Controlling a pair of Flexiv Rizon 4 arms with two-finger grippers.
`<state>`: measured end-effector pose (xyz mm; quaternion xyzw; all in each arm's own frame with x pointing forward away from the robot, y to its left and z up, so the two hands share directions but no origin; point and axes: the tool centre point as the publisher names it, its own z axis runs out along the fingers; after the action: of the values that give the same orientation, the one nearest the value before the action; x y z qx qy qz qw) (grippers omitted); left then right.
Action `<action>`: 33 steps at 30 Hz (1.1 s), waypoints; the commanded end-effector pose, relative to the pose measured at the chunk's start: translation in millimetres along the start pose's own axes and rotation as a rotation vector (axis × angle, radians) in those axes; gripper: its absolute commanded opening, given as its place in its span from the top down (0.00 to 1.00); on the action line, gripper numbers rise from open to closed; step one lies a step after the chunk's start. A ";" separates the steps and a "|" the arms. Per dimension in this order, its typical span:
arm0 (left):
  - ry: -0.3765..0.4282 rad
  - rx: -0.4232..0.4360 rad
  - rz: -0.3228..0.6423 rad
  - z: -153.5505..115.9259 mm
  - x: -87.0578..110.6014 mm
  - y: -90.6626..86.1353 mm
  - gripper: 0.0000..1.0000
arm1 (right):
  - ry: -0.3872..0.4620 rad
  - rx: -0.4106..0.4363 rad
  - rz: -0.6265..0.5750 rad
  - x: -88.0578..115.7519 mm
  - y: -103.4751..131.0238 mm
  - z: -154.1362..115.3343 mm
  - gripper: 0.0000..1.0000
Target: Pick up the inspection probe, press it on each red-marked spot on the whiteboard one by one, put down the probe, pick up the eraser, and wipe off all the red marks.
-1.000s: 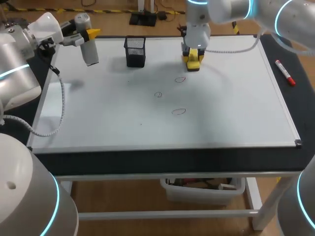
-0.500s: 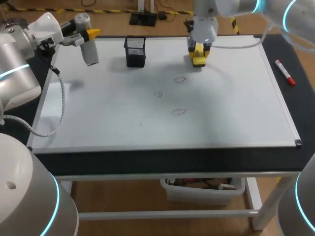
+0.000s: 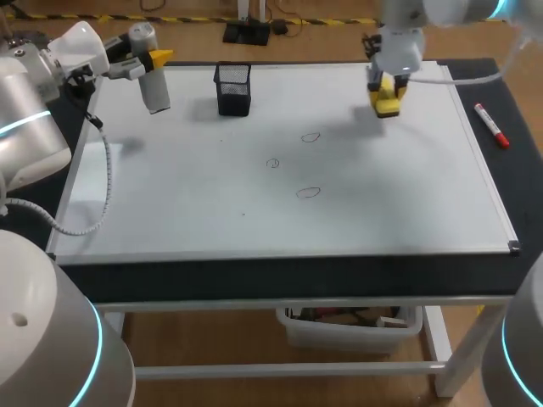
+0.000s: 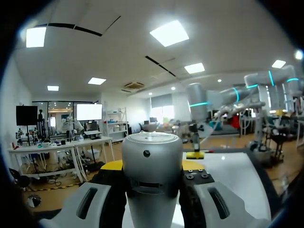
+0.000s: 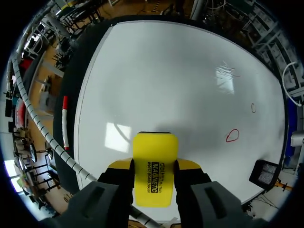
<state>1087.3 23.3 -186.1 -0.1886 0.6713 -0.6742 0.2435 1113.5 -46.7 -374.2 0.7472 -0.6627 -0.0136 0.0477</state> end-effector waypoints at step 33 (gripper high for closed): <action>-0.005 0.006 0.003 1.1 0.5 0.7 1.00 | -0.106 0.083 0.164 41.1 118.3 -5.6 1.00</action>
<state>1087.3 23.3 -186.1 -0.1886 0.6713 -0.6742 0.2436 1004.2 -99.9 -356.5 0.6892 -0.7240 -0.0264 -0.0134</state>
